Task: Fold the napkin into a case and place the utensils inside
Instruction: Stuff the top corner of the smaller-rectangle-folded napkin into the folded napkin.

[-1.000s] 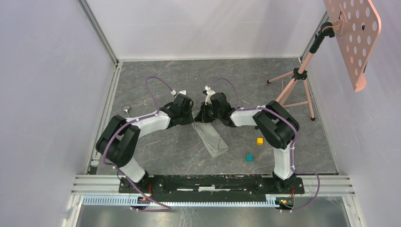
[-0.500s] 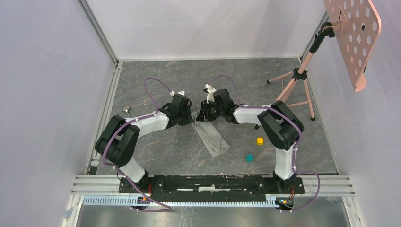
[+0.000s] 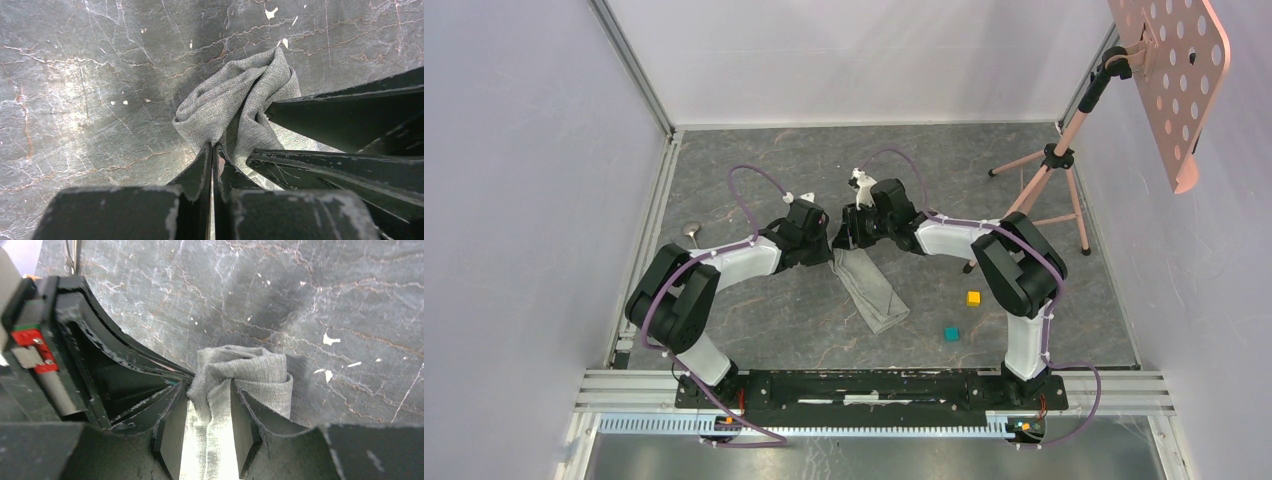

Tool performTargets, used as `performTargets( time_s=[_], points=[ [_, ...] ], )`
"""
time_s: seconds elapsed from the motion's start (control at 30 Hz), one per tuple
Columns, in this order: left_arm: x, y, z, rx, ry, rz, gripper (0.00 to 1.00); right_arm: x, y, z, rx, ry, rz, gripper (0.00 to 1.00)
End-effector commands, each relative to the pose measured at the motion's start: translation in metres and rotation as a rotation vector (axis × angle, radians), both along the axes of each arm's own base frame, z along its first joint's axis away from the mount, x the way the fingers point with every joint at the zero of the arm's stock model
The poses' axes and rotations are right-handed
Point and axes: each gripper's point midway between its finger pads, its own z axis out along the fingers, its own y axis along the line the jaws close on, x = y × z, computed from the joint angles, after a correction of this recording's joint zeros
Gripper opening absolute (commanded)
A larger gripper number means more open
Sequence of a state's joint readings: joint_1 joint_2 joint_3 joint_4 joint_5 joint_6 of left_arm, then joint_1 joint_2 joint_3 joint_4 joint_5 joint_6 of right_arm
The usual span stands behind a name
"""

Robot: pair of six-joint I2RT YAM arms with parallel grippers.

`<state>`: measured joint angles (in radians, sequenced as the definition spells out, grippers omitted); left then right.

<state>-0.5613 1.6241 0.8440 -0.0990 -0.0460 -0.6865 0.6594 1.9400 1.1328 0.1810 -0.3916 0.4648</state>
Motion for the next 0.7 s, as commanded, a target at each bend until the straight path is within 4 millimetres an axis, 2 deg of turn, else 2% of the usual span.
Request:
performTargets(
  time_s=[0.0,0.13,0.3,0.4,0.57,0.67],
  points=[
    [0.007,-0.003,0.011,-0.032,-0.031,0.006,0.02,0.015,0.012,0.025,0.018,-0.077,0.009,0.43],
    [0.007,-0.003,0.011,-0.031,-0.033,0.006,0.02,0.018,0.013,0.015,-0.006,-0.065,0.001,0.41],
    [0.008,-0.003,0.014,-0.033,-0.038,0.008,0.02,0.010,0.012,0.002,-0.029,-0.044,0.002,0.18],
    [0.009,-0.003,0.016,-0.034,-0.048,0.015,0.02,0.001,0.008,-0.005,-0.030,-0.032,-0.001,0.10],
    [0.013,-0.010,0.024,-0.071,-0.069,-0.007,0.02,-0.005,0.013,-0.013,0.020,-0.029,-0.020,0.04],
    [0.012,-0.013,0.028,-0.087,-0.071,-0.014,0.02,-0.002,0.021,-0.036,-0.005,-0.015,-0.030,0.02]
  ],
)
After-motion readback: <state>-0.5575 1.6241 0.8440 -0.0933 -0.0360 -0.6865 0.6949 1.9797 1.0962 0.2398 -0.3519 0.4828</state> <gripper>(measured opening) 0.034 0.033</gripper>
